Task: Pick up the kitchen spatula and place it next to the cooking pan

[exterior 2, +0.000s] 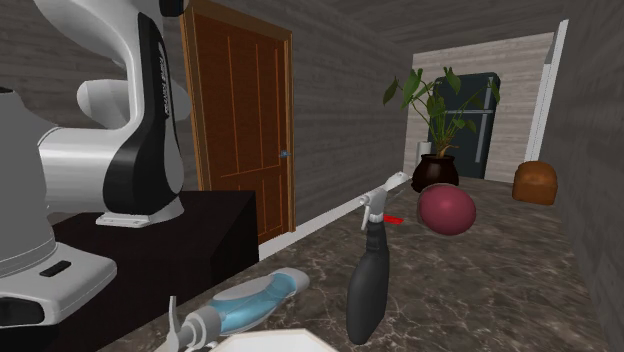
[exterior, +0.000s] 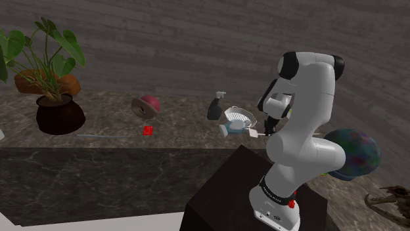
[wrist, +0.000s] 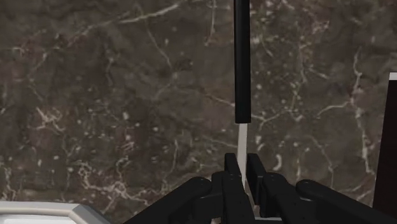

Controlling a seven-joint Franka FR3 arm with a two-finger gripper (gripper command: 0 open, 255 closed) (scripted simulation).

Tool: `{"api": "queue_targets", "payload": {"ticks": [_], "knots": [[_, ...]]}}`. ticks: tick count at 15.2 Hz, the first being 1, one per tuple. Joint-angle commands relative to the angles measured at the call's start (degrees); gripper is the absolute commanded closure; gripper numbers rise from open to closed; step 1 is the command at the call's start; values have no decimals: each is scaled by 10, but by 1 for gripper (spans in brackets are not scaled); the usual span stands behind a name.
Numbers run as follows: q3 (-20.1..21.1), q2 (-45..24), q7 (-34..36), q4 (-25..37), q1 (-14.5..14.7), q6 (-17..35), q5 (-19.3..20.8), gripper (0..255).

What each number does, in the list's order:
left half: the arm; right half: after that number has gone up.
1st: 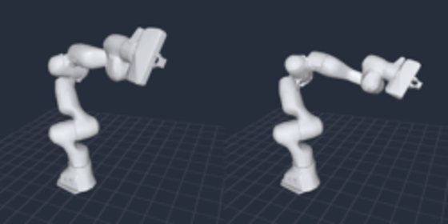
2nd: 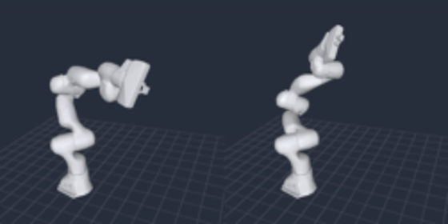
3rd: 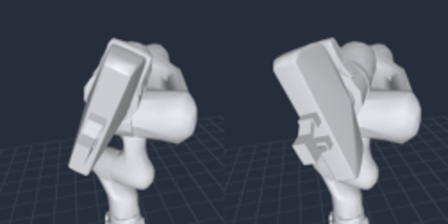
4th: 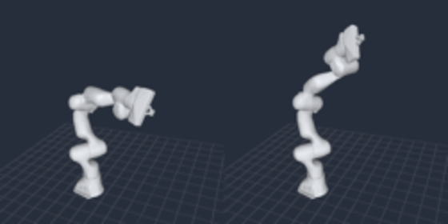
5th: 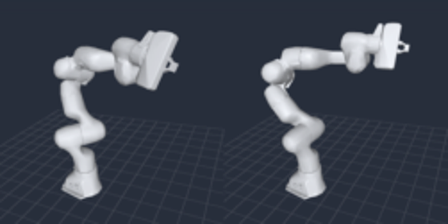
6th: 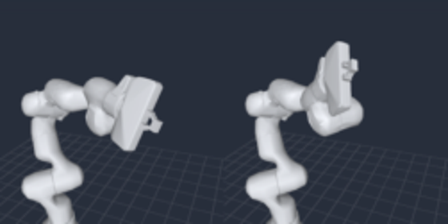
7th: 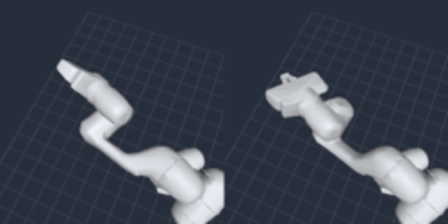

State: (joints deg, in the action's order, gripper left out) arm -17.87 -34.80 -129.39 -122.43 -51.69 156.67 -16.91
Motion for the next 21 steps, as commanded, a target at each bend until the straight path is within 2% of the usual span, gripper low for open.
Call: {"api": "queue_targets", "payload": {"ticks": [1, 4, 5, 10, 14, 21], "knots": [[1, -1, 0, 0, 0, 0, 0, 255], [1, -1, 0, 0, 0, 0, 0, 255], [1, -1, 0, 0, 0, 0, 0, 0], [1, -1, 0, 0, 0, 0, 0, 0], [-35, 68, 23, -22, 32, -48, 32, 0], [-35, 68, 23, -22, 31, -48, 32, 0]]}}
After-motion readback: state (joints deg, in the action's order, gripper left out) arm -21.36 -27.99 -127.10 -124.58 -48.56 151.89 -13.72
